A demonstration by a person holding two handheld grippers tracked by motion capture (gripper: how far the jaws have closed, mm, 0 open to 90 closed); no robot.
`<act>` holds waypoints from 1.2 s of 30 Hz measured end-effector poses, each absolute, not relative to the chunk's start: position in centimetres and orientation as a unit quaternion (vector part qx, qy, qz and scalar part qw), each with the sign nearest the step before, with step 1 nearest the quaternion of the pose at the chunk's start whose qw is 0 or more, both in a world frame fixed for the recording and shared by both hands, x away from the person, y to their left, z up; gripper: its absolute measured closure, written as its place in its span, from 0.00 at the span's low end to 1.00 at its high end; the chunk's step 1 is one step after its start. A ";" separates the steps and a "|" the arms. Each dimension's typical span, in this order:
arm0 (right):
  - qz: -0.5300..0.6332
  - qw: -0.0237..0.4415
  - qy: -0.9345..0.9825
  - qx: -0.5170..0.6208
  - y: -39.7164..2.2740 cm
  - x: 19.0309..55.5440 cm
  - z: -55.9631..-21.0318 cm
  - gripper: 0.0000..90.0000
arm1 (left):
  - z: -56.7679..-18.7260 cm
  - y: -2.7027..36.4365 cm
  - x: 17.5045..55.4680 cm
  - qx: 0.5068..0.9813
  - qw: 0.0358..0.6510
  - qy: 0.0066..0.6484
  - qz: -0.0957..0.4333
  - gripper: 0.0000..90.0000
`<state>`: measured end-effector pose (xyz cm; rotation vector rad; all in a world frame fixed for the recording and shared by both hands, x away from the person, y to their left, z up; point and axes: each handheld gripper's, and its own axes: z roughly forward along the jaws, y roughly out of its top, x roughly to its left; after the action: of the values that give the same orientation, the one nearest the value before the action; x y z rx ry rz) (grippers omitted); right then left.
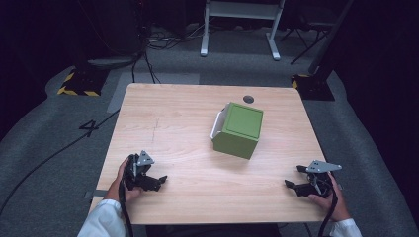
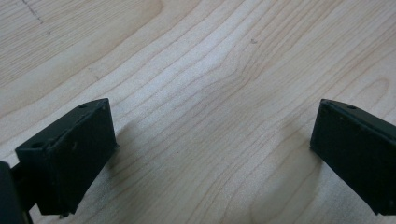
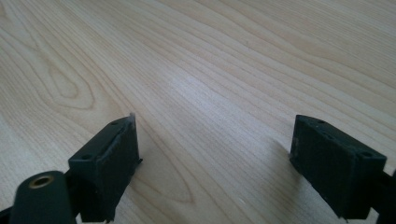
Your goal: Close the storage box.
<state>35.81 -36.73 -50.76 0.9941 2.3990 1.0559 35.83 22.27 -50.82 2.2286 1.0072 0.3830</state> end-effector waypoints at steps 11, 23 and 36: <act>0.371 0.169 0.843 0.349 -36.7 35.8 -50.8 0.17 | -50.8 20.9 37.2 0.861 0.330 0.363 0.135 0.00; 0.371 0.169 0.844 0.350 -36.8 35.8 -50.8 0.17 | -48.4 17.9 39.7 0.843 0.371 0.365 0.138 0.24; 0.371 0.166 0.843 0.351 -36.8 35.8 -50.8 0.17 | -44.5 13.2 43.6 0.819 0.422 0.349 0.172 0.33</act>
<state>35.85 -36.77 -50.77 0.9997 2.4008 1.0572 43.60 13.23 -44.48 2.0507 0.8734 0.4312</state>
